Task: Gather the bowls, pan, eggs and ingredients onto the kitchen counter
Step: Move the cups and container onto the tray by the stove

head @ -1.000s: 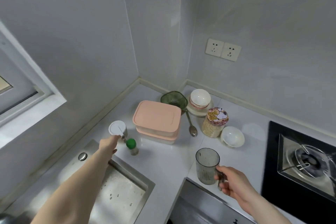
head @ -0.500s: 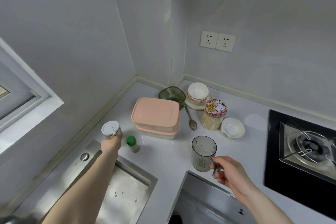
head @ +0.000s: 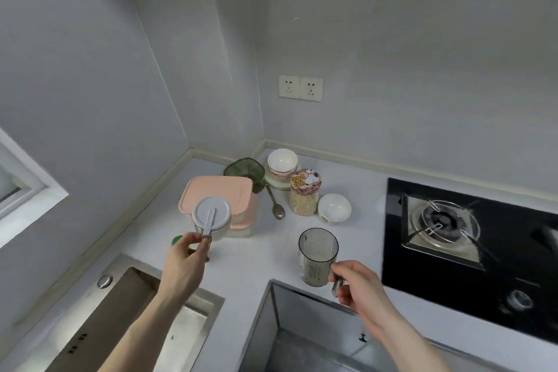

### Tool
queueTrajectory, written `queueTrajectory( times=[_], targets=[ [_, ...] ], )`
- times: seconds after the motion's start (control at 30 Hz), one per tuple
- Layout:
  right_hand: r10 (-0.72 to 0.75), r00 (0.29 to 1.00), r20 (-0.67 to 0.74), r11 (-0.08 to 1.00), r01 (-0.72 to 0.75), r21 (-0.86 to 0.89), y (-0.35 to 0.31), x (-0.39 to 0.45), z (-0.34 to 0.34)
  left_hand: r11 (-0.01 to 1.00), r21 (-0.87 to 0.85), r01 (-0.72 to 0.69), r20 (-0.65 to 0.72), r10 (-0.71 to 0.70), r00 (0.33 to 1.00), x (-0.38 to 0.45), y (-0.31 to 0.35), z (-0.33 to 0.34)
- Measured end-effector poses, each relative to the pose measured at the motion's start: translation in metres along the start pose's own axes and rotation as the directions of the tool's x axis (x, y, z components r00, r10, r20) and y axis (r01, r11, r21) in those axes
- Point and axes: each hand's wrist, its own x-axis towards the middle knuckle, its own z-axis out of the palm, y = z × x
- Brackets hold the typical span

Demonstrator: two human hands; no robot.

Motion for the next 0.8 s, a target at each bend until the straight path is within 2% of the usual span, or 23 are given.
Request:
queueTrajectory(
  times=[0.07,0.2,0.33,0.47,0.63,0.8],
  targets=[
    [-0.020,0.999,-0.046,0.999,0.021,0.034,0.002,-0.013,-0.027,0.999,-0.022,-0.028,0.112,0.030,0.993,-0.024,0.024,0.033],
    [-0.058,0.987,-0.149,0.994,0.071,0.081,0.009,-0.058,-0.107,0.994,-0.082,-0.067,0.336,0.091,0.938,-0.085,0.071,0.113],
    [-0.058,0.947,-0.316,0.982,0.111,0.151,0.028,-0.116,-0.205,0.984,-0.112,-0.140,0.506,0.177,0.844,-0.164,0.114,0.193],
    [-0.036,0.893,-0.449,0.961,0.154,0.229,0.053,-0.160,-0.284,0.976,-0.143,-0.164,0.627,0.218,0.748,-0.236,0.137,0.252],
    [-0.024,0.813,-0.582,0.911,0.258,0.322,0.082,-0.212,-0.374,0.962,-0.162,-0.221,0.763,0.264,0.591,-0.316,0.167,0.312],
    [-0.019,0.755,-0.655,0.873,0.332,0.357,0.098,-0.243,-0.434,0.940,-0.133,-0.313,0.815,0.284,0.506,-0.348,0.198,0.360]
  ],
)
